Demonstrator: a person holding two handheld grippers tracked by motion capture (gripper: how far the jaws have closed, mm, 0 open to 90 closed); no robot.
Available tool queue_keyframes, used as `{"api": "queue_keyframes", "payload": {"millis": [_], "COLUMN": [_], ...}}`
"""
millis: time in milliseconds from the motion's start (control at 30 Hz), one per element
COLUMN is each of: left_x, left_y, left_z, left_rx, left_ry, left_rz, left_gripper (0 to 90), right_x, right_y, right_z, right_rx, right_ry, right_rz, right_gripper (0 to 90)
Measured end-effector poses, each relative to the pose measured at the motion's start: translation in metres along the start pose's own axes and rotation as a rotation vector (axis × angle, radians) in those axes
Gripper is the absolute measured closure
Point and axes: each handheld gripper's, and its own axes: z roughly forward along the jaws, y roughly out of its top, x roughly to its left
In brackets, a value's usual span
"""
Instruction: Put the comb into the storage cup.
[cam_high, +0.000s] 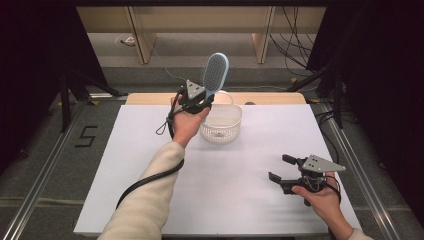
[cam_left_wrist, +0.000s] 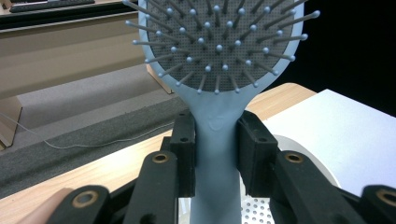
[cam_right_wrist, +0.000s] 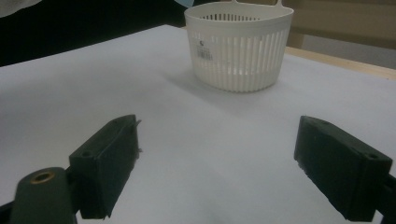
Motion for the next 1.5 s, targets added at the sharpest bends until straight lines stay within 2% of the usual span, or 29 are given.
{"api": "queue_keyframes", "payload": {"millis": [967,1500], "left_x": [-0.003,-0.006], "left_y": [0.000,-0.002], "left_z": [0.014,0.022], "left_rx": [0.001,-0.001], "left_ry": [-0.001,-0.007], "left_rz": [-0.009,0.004], "left_gripper": [69.8,69.8], "right_x": [0.000,0.000], "right_y": [0.000,0.000], "right_z": [0.000,0.000], "right_rx": [0.001,0.003], "right_ry": [0.003,0.007], "right_rz": [-0.001,0.000], "right_gripper": [15.0,15.0]}}
